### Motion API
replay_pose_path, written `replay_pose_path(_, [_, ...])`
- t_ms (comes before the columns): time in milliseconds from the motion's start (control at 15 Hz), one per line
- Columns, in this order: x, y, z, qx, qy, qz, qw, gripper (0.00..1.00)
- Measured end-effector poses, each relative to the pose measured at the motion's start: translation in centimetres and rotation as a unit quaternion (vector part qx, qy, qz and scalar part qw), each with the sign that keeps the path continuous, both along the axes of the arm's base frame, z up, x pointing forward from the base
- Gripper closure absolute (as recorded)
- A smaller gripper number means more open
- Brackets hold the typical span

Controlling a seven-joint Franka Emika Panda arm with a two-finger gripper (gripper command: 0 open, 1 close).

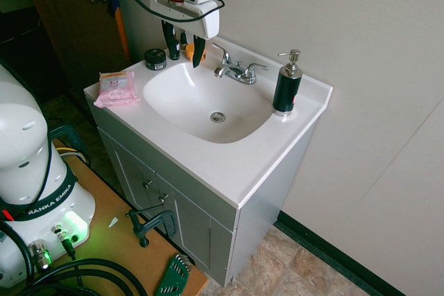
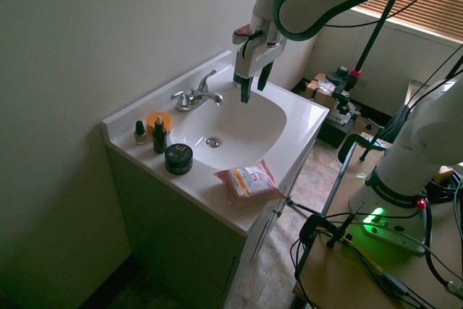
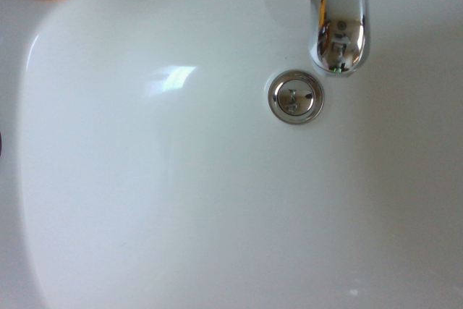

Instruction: Sanitize yourself

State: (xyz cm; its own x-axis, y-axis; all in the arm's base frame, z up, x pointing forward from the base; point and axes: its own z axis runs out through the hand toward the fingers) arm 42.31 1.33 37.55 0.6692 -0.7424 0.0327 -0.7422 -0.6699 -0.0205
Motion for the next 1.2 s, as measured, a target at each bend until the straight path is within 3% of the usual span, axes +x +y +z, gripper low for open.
replay_pose_path(267, [0.9, -0.4, 0.7, 0.006, -0.009, -0.011, 1.000, 0.00])
replay_pose_path(333, [2.0, -0.9, 1.9, 0.007, -0.021, -0.019, 1.000, 1.00])
replay_pose_path(533, [6.4, -4.0, 6.0, 0.010, -0.053, -0.048, 0.997, 1.00])
replay_pose_path(800, [10.9, -8.6, 10.0, 0.014, -0.070, -0.087, 0.994, 1.00])
replay_pose_path(1200, [14.0, -13.0, 11.1, 0.012, -0.074, -0.122, 0.990, 1.00])
